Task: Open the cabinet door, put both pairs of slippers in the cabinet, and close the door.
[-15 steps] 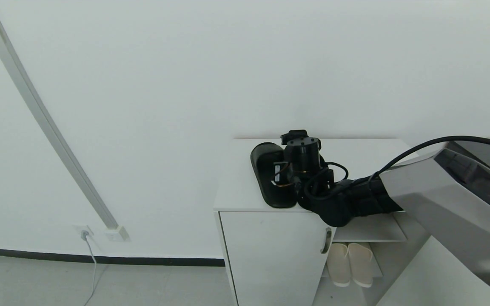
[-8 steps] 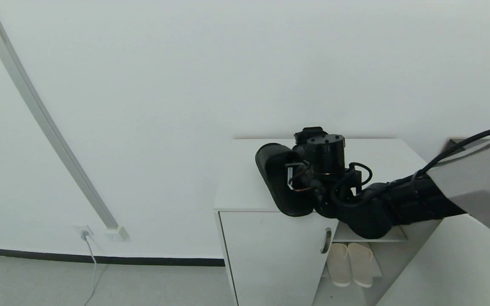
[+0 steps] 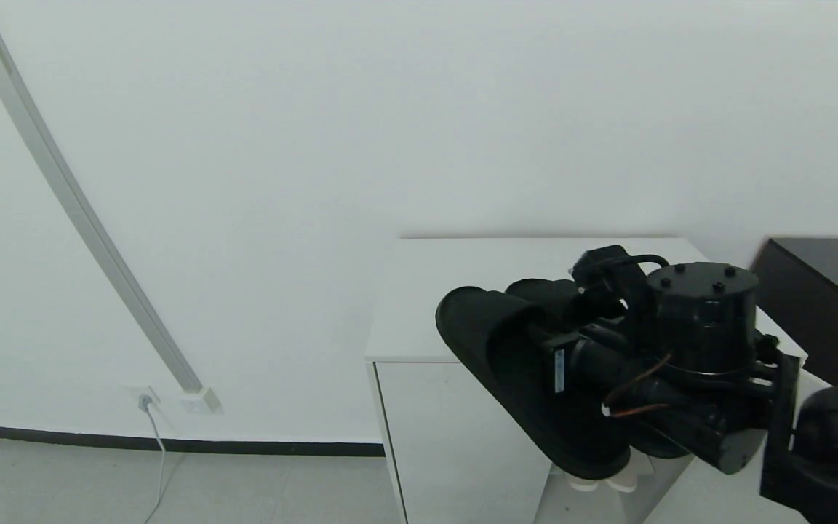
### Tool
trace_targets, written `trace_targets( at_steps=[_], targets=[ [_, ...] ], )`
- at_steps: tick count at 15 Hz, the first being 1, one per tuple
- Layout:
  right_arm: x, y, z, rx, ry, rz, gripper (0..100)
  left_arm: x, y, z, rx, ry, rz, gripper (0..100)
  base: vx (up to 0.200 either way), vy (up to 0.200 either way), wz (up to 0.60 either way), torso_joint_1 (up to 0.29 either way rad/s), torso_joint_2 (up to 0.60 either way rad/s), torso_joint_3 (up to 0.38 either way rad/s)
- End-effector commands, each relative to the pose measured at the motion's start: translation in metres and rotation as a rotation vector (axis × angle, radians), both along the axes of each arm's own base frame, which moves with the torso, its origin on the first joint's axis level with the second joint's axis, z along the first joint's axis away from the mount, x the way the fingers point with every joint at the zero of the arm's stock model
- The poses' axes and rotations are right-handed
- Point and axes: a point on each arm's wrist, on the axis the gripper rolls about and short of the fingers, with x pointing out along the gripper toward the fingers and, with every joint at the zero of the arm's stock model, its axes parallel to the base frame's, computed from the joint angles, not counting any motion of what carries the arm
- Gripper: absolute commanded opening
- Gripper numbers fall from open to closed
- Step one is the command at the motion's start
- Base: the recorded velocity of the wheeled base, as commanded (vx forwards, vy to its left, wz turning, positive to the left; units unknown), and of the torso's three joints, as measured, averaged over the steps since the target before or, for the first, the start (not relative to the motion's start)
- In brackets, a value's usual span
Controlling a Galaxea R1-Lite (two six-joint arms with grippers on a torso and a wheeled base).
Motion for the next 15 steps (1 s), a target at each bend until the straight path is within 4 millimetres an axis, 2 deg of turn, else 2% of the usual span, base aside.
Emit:
trace_targets(
  at_steps=[1, 2, 5, 12, 15],
  targets=[
    [-0.021, -0.017, 0.01, 0.027, -0.015, 0.036, 0, 0.0, 0.0, 0.0, 0.0, 0.0, 0.0, 0, 0.0, 0.0, 0.0, 0.0, 0.0, 0.0],
    [-0.03, -0.025, 0.003, 0.008, 0.01, 0.089, 0, 0.0, 0.0, 0.0, 0.0, 0.0, 0.0, 0, 0.0, 0.0, 0.0, 0.0, 0.0, 0.0],
    [-0.034, -0.02, 0.001, 0.002, 0.017, 0.118, 0, 0.0, 0.0, 0.0, -0.002, 0.0, 0.0, 0, 0.0, 0.0, 0.0, 0.0, 0.0, 0.0],
    [-0.036, -0.016, -0.007, -0.019, 0.036, 0.124, 0, 0.0, 0.0, 0.0, -0.002, 0.0, 0.0, 0, 0.0, 0.0, 0.0, 0.0, 0.0, 0.0],
    [-0.035, -0.016, -0.008, -0.021, 0.038, 0.124, 0, 0.0, 0.0, 0.0, -0.003, 0.0, 0.001, 0, -0.2, 0.0, 0.0, 0.01, 0.01, 0.001]
  ],
)
